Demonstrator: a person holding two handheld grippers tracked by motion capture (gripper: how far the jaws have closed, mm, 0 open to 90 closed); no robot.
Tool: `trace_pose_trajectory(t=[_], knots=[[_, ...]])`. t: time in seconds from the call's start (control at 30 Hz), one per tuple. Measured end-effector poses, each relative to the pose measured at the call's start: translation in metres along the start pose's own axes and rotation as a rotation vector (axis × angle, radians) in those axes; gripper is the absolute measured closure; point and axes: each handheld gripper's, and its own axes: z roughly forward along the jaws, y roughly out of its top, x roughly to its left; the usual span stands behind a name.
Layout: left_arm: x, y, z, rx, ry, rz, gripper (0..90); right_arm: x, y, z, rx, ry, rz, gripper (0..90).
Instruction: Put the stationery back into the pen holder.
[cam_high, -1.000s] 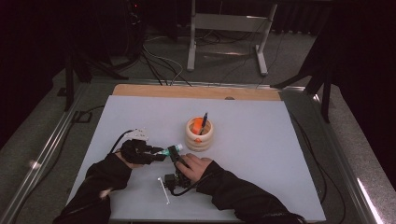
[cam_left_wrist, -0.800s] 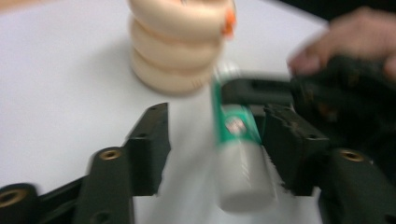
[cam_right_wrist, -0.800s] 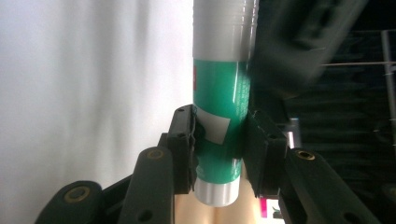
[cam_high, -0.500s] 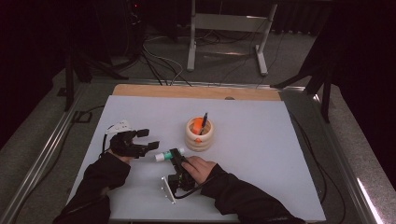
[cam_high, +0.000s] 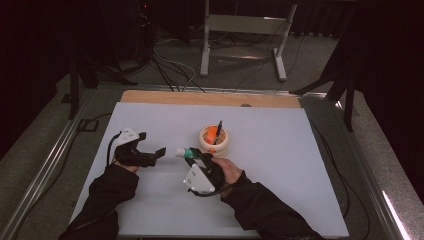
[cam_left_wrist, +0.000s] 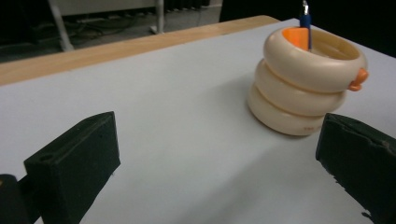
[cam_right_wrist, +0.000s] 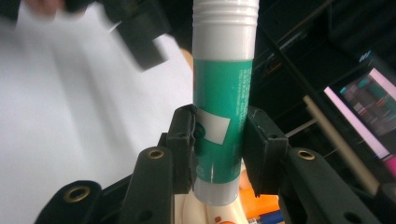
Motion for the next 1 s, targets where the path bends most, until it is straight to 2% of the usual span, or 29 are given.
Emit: trace_pose_trajectory(t=[0.2, 0.3, 0.37, 0.43, 0.53, 0.67, 0.77, 0.8, 0.93, 1.0], knots=[[-0.001, -0.006, -0.004, -0.011, 0.061, 0.009, 0.1, -0.038, 0.001, -0.007, -0.014, 0.063, 0.234, 66.1], [-0.001, -0.008, -0.006, -0.019, 0.068, -0.014, 0.1, -0.054, -0.001, -0.009, -0.014, 0.075, 0.308, 66.1], [0.0, -0.011, -0.007, -0.013, 0.07, -0.016, 0.1, -0.063, -0.003, -0.01, -0.016, 0.079, 0.354, 66.1], [-0.001, -0.013, -0.007, -0.009, 0.069, -0.015, 0.1, -0.07, -0.005, -0.011, -0.019, 0.08, 0.392, 66.1], [-0.001, -0.015, -0.006, -0.001, 0.079, -0.015, 0.1, -0.076, -0.007, -0.011, -0.021, 0.073, 0.412, 66.0], [-0.002, -0.017, -0.009, -0.017, 0.11, -0.01, 0.1, -0.087, -0.011, -0.01, -0.023, 0.067, 0.478, 66.1], [-0.002, -0.018, -0.011, -0.021, 0.114, -0.017, 0.1, -0.09, -0.011, -0.009, -0.019, 0.061, 0.49, 66.0], [-0.002, -0.018, -0.011, -0.017, 0.113, -0.017, 0.1, -0.092, -0.012, -0.007, -0.019, 0.062, 0.516, 66.0], [-0.002, -0.02, -0.013, -0.012, 0.107, -0.017, 0.1, -0.097, -0.013, -0.004, -0.016, 0.059, 0.548, 66.0], [-0.003, -0.021, -0.013, -0.009, 0.101, -0.023, 0.1, -0.1, -0.014, -0.002, -0.017, 0.064, 0.583, 66.0]])
